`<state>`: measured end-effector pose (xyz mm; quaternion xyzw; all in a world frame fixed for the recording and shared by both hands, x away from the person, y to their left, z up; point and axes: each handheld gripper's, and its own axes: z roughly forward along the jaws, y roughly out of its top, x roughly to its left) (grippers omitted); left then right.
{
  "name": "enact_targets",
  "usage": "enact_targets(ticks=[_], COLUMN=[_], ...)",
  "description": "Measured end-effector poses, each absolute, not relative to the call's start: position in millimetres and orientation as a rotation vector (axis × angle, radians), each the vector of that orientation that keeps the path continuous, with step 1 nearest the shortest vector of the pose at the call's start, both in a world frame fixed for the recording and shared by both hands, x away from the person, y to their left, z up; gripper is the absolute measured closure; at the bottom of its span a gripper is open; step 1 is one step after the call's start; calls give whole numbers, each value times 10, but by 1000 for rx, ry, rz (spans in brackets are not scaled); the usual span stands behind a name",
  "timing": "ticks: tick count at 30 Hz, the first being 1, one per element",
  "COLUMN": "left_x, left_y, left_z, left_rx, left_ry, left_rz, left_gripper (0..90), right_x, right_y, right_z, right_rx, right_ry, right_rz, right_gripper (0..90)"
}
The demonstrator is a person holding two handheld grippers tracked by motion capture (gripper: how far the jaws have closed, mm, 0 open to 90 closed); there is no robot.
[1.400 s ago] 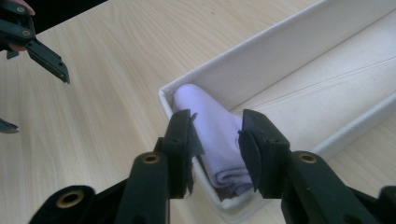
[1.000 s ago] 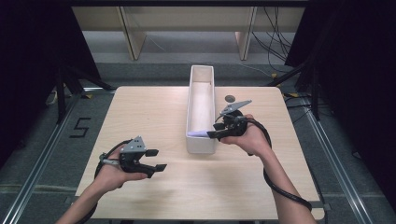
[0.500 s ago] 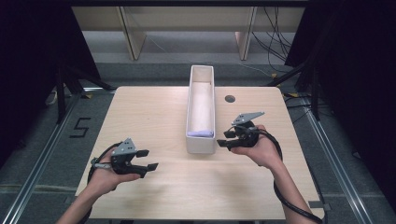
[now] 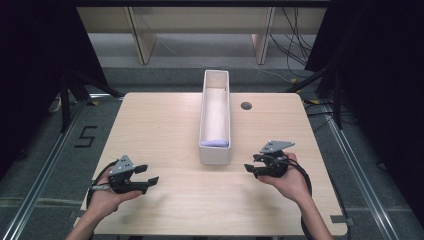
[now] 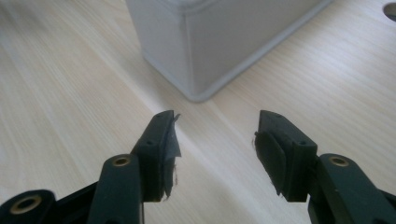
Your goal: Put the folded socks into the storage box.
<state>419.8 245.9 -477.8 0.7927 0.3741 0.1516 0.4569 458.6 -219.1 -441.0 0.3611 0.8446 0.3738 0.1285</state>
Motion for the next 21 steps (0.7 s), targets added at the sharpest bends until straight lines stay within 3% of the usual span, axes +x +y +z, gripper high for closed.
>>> enact_targets(ticks=[21], left_x=[3929], left_y=[2725], left_z=[-5106], left_rx=[1833], left_ry=[1023], left_rz=[467], left_gripper=[334], right_x=[4081], right_y=[-2562], right_z=[-4864], right_rx=[1189], right_ry=[2269], right_rz=[1107], right_gripper=[427])
